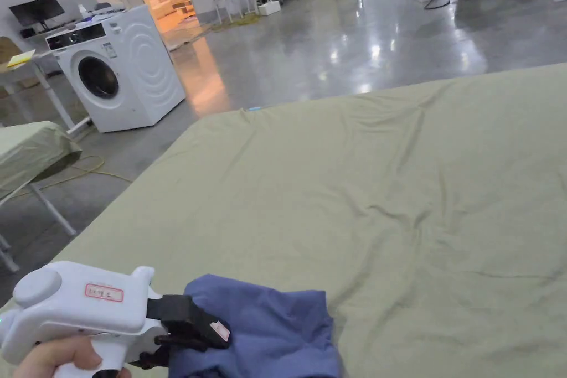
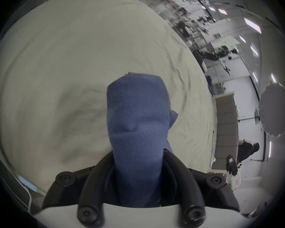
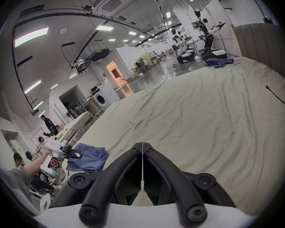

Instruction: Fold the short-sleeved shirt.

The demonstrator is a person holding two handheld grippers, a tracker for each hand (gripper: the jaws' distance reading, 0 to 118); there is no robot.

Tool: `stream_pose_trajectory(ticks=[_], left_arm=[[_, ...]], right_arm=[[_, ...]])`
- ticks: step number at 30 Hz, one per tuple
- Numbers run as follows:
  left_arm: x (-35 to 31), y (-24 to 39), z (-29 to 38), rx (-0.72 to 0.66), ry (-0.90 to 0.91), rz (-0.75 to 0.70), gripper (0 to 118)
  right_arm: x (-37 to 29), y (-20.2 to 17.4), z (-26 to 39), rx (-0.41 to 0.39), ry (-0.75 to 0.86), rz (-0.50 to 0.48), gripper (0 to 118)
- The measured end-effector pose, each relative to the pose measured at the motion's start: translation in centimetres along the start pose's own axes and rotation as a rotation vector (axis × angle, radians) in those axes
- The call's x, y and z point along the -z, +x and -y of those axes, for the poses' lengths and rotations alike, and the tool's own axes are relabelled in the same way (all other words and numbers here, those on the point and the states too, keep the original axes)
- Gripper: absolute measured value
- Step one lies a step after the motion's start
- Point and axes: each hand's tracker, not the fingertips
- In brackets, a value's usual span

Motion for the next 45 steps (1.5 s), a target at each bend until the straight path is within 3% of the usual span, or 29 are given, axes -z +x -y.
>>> stream_pose_trajectory(ticks=[7, 13, 14, 16, 17, 23, 25, 27, 29, 33, 37, 42, 45], left_arm=[[-5.0, -7.1, -1.9, -0.092, 0.139, -0.116, 30], [-5.9, -10.5, -4.2, -0.066, 0.168, -0.267, 32], [-6.0, -10.8, -4.4, -0.069, 0.182, -0.283, 43], [-6.4, -11.7, -4.7, -0.074, 0.203, -0.323, 97], [-6.7, -12.5, -4.9, -0.088, 0.213, -0.376, 107], [-11.3, -13.7, -3.1, -0.178, 0.363, -0.508, 106], [-12.9, -12.5, -1.9, -0.186, 0.425, -0.452, 99], [-13.6, -10.4, -0.3, -0.147, 0.458, -0.357, 60], [-13.9, -7.8, 1.2, -0.096, 0.510, -0.352, 11], [-13.2, -2.3, 4.2, -0.031, 0.492, -0.136, 7], [-10.2, 5.0, 7.7, 0.114, 0.479, -0.046, 7], [-3.4, 14.8, 13.1, 0.278, 0.484, 0.124, 7], [0.6, 20.3, 17.0, 0.426, 0.557, 0.116, 7]], right_arm=[[1.9, -3.2, -0.4, -0.073, -0.034, -0.016, 3], [3.2, -4.8, 0.0, -0.082, -0.076, -0.024, 3], [3.1, -4.9, -0.1, -0.089, -0.076, -0.023, 3], [2.8, -5.2, -0.3, -0.106, -0.070, -0.015, 3], [2.6, -5.2, -0.5, -0.110, -0.067, -0.013, 3], [1.1, -4.5, -0.8, -0.108, -0.039, -0.002, 3], [0.9, -4.1, -0.8, -0.094, -0.033, -0.007, 3], [0.5, -3.9, -0.6, -0.080, -0.027, -0.016, 3], [0.1, -3.5, -0.4, -0.067, -0.023, -0.026, 3], [-1.2, -3.4, -0.1, -0.056, -0.009, -0.043, 3], [-3.2, -1.8, 0.0, -0.039, 0.030, -0.040, 3], [-6.4, 0.5, -0.1, -0.135, 0.104, 0.045, 3], [-8.5, 2.0, -0.4, -0.161, 0.133, 0.066, 3]])
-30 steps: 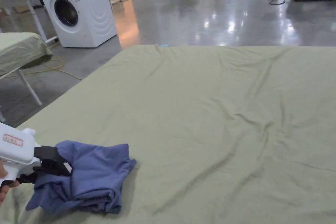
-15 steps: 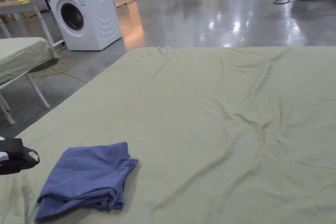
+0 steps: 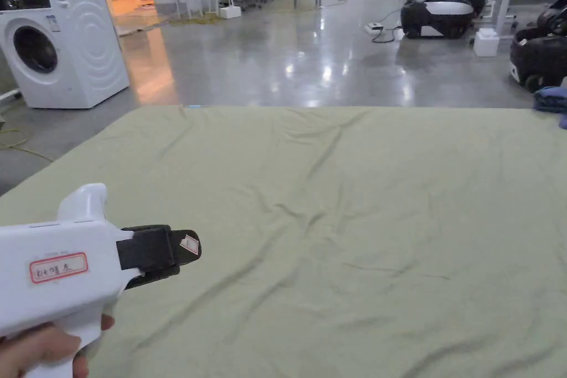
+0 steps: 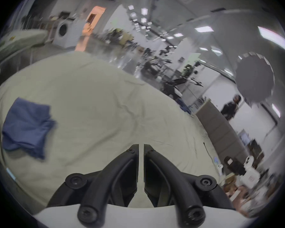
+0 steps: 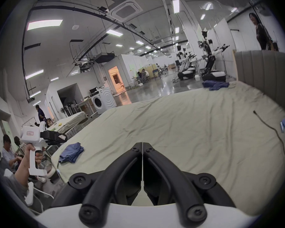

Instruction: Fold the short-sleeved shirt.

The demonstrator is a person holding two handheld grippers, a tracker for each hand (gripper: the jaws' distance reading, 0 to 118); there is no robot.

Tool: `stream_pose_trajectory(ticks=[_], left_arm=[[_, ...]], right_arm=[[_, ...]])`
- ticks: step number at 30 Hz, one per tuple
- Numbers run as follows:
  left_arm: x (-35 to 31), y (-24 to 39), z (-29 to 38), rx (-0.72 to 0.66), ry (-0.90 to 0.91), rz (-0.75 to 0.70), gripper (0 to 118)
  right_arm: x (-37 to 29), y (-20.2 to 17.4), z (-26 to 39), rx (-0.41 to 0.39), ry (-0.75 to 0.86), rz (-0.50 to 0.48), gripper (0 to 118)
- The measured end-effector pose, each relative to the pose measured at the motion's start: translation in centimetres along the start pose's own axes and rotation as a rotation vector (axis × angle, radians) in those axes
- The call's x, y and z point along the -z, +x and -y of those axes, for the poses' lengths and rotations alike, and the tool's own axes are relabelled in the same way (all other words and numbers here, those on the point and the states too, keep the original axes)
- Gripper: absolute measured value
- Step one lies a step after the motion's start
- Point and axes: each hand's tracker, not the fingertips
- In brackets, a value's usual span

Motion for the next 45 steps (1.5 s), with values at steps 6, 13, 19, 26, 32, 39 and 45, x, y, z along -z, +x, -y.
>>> stream_pose_trajectory(ticks=[6, 13, 19, 26, 32, 39, 45], left_arm=[[3.8, 9.7, 6.7, 0.258, 0.129, -0.063, 6], [4.6, 16.5, 10.0, 0.514, 0.359, -0.191, 5], [3.4, 17.7, 10.1, 0.568, 0.546, -0.290, 5], [1.9, 16.8, 10.8, 0.583, 0.666, -0.339, 5], [1.8, 16.3, 10.9, 0.569, 0.698, -0.366, 5], [2.1, 15.6, 11.2, 0.548, 0.686, -0.375, 5], [2.1, 15.6, 11.0, 0.548, 0.684, -0.364, 5]], right_arm=[[-3.6, 3.5, -0.4, -0.114, 0.100, 0.168, 3], [-5.0, 4.7, 0.7, -0.182, 0.196, 0.347, 3], [-3.8, 3.1, 2.2, -0.324, 0.283, 0.428, 3], [-2.4, 1.3, 2.5, -0.393, 0.347, 0.446, 3], [-1.8, 0.0, 2.4, -0.419, 0.380, 0.462, 3], [-1.5, -0.4, 2.6, -0.398, 0.389, 0.465, 3], [-1.4, -0.7, 2.8, -0.395, 0.388, 0.469, 3]])
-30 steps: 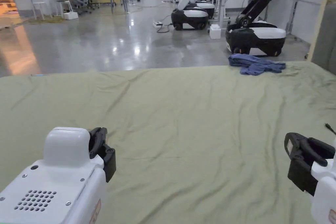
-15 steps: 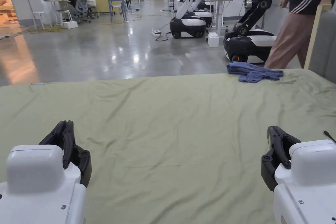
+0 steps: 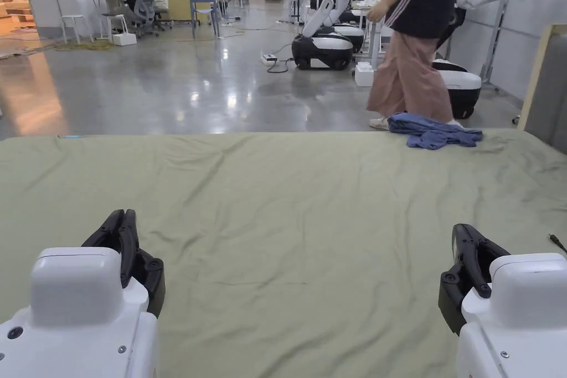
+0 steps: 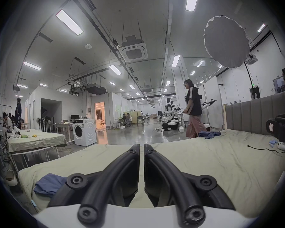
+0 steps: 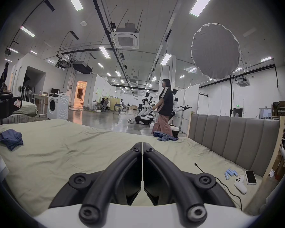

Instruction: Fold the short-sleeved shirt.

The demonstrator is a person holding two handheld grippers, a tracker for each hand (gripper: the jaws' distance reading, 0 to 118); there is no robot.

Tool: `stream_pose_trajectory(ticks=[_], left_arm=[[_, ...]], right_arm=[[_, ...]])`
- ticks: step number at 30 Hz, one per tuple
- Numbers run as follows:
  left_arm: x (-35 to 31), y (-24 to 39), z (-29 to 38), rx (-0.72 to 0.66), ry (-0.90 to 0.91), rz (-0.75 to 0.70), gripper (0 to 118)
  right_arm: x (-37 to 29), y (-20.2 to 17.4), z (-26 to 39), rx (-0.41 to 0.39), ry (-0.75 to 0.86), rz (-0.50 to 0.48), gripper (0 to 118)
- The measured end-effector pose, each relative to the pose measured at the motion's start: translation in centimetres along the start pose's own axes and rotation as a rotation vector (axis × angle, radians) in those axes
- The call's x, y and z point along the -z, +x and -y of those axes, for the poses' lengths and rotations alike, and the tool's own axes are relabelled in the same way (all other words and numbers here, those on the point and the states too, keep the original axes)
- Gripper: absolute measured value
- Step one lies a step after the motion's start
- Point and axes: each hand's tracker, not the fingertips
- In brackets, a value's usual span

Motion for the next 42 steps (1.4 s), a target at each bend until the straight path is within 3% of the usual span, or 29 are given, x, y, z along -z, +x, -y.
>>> stream_pose_trajectory(ticks=[42], left_arm=[[0.29, -0.19, 0.16, 0.003, -0.010, 0.005, 5]], right_arm=[[-0.01, -0.36, -0.91, 0.002, 0.035, -0.005, 3]])
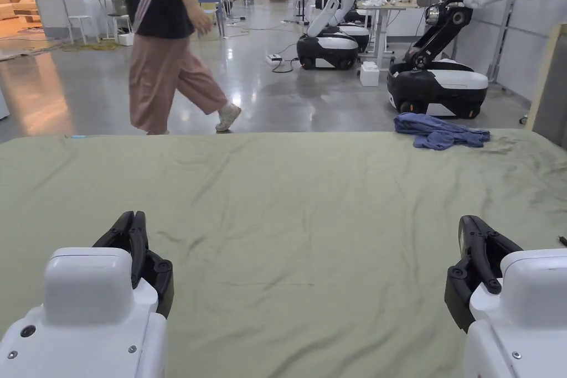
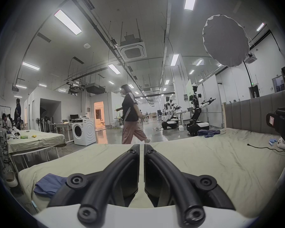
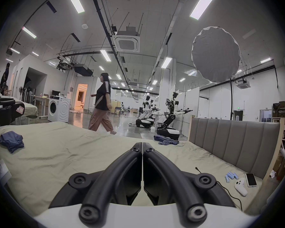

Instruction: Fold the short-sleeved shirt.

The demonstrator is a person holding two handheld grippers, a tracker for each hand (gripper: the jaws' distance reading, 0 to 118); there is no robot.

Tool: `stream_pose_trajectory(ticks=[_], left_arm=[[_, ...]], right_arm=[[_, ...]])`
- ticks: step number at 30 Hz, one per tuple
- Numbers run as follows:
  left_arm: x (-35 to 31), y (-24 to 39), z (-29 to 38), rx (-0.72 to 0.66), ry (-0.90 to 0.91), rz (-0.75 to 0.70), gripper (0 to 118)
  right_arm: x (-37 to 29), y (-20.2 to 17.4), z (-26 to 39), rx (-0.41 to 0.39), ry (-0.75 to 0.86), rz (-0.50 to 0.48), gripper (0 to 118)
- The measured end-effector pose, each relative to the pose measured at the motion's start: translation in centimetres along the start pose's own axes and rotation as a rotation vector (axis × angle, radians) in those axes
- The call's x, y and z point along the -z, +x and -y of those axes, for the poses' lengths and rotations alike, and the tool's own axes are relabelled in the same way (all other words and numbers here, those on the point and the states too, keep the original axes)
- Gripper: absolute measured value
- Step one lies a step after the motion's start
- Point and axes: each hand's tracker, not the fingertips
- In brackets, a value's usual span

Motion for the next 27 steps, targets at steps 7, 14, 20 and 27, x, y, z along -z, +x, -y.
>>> stream_pose_trajectory(ticks=[7, 14, 20, 27], left_arm=[[0.00, 0.02, -0.04, 0.002, -0.001, 0.000, 5], [0.02, 0.15, -0.01, 0.005, -0.001, 0.004, 5], [0.08, 0.14, -0.04, 0.002, -0.002, 0.005, 5], [0.26, 0.09, -0.15, -0.006, 0.001, 0.007, 5]], right_arm=[[-0.01, -0.11, 0.05, -0.004, -0.002, -0.004, 3], [0.04, -0.13, 0.04, -0.007, -0.002, -0.005, 3], [0.08, -0.06, 0.16, -0.004, -0.008, -0.004, 3], [0.10, -0.19, 0.32, 0.000, -0.011, -0.009, 3]])
